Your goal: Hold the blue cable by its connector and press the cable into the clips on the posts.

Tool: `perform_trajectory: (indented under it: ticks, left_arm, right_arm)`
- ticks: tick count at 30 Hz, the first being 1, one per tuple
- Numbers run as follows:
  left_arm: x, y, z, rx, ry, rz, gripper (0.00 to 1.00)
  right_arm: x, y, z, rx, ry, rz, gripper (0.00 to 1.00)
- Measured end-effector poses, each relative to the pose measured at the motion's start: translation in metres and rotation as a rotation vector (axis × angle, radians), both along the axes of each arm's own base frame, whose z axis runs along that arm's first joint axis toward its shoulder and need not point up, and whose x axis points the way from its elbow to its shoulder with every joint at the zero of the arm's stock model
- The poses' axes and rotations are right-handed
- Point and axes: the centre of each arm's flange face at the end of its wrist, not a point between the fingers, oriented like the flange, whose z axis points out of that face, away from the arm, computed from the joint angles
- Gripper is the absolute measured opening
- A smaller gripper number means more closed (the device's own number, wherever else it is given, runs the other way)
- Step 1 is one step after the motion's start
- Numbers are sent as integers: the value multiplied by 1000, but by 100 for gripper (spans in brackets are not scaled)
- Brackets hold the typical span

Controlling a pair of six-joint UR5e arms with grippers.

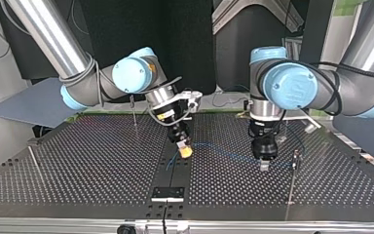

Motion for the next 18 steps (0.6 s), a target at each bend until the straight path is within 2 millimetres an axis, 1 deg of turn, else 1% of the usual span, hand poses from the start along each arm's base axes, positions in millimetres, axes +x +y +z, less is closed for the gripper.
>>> perform_trajectory:
  ticks: [10,15,18]
  left_arm:
    - [-2,-1,-2,-15,-2,34,0]
    - [-5,-2,-10,-16,8,39,0]
    - [-5,-5,-19,-16,23,36,0]
  right_arm:
    - [0,1,0,2,2,2,0]
    - [1,4,-4,10,9,6,0]
    - [0,7,-12,21,20,7,0]
